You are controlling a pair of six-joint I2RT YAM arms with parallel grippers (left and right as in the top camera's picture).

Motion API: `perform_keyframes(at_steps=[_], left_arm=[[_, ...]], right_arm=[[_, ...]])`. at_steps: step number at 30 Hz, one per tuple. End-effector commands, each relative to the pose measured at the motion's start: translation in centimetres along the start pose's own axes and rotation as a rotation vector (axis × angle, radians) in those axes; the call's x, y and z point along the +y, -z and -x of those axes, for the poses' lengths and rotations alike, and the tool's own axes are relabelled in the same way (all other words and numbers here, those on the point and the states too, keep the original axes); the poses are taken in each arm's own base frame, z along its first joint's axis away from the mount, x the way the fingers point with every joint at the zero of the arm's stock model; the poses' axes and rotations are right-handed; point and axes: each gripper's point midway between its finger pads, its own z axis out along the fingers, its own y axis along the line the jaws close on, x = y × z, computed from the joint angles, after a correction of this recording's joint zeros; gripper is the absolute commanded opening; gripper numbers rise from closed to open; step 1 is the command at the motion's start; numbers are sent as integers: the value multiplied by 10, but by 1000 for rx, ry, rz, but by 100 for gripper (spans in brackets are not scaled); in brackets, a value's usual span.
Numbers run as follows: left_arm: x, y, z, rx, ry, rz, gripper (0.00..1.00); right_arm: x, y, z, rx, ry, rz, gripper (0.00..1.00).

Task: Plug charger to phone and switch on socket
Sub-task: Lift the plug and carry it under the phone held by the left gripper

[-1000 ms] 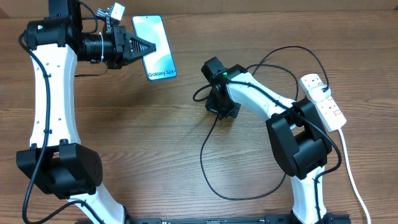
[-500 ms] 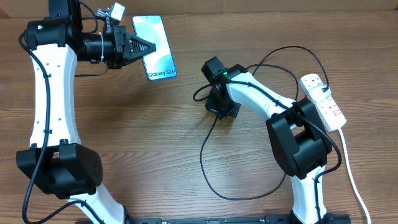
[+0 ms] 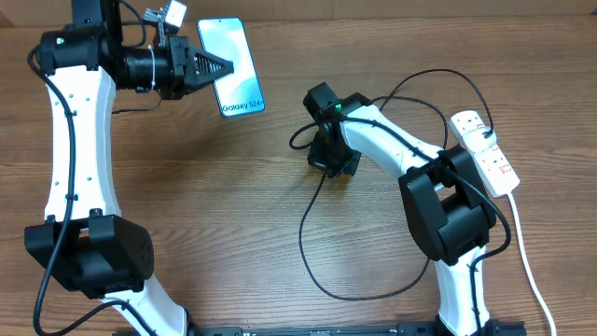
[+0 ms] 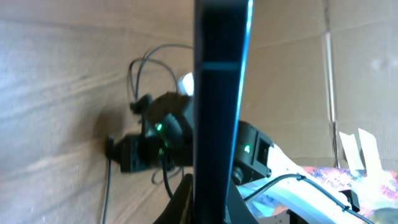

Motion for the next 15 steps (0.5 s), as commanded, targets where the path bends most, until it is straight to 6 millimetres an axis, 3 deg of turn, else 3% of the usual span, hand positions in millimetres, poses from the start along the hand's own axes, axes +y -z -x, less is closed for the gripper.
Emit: perform_keyframes(at_steps=[1,8,15], left_arm=[[-35,6,6,-15,-90,-167,4],[-47,9,34,-78,-136,-199,4],[-56,12,49,-114,-143,-215,4]], right_arm=[[17,30,12,-31,82,83,4],[26,129,8,-181,249,201,4],[23,207,-30,-296,443,279,4]])
